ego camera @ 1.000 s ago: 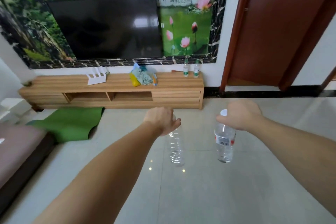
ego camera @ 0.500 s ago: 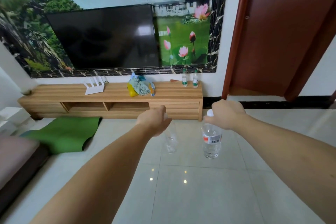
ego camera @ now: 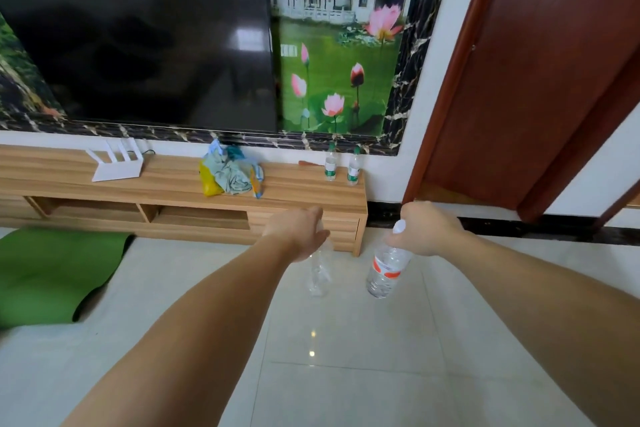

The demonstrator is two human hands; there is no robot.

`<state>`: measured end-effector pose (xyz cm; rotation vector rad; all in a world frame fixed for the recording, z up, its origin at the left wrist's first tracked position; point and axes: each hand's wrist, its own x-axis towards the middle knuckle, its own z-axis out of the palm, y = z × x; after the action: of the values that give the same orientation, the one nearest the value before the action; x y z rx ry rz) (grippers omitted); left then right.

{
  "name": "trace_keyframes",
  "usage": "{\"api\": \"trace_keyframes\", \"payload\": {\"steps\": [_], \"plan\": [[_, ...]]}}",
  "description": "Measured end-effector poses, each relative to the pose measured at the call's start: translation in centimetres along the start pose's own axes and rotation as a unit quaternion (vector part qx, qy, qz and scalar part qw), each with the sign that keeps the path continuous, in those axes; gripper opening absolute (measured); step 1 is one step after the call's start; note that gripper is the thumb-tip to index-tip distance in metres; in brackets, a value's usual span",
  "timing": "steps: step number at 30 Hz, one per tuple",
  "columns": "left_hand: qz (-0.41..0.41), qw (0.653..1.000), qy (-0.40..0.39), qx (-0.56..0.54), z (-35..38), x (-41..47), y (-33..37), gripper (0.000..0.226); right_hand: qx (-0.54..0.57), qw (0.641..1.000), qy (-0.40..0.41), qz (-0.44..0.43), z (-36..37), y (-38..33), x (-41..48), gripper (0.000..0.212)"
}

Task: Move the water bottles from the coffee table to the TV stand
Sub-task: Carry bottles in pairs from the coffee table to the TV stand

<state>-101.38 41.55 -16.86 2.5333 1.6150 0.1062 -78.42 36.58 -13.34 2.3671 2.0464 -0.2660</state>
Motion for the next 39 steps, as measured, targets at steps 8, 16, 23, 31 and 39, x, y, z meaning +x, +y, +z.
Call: {"api": "trace_keyframes", "payload": {"steps": [8,16,23,31,39], "plan": [[0.005,0.997,-0.065,0.03,-0.7,10.8,-2.3,0.029,-0.064,0.998,0.017,-0.013,-2.4,1.1,8.8,0.039],[-0.026,0.998,-0.048,0.005,-0.8,21.3,-2.6,0.018,-0.046,0.998,-0.023,-0.02,-2.3,4.7,19.3,0.036],[-0.057,0.993,-0.097,0.02,-0.7,31.1,-1.5,0.013,-0.039,0.994,-0.065,-0.073,-2.1,8.9,30.7,0.039],[-0.061,0.992,-0.098,0.051,0.1,39.8,-1.3,0.019,-0.072,0.983,-0.067,-0.156,-3.6,11.9,40.7,0.025],[-0.051,0.991,-0.119,0.016,3.5,51.2,-4.7,0.02,-0.06,0.966,-0.173,-0.181,-2.5,11.9,52.4,0.023]]}}
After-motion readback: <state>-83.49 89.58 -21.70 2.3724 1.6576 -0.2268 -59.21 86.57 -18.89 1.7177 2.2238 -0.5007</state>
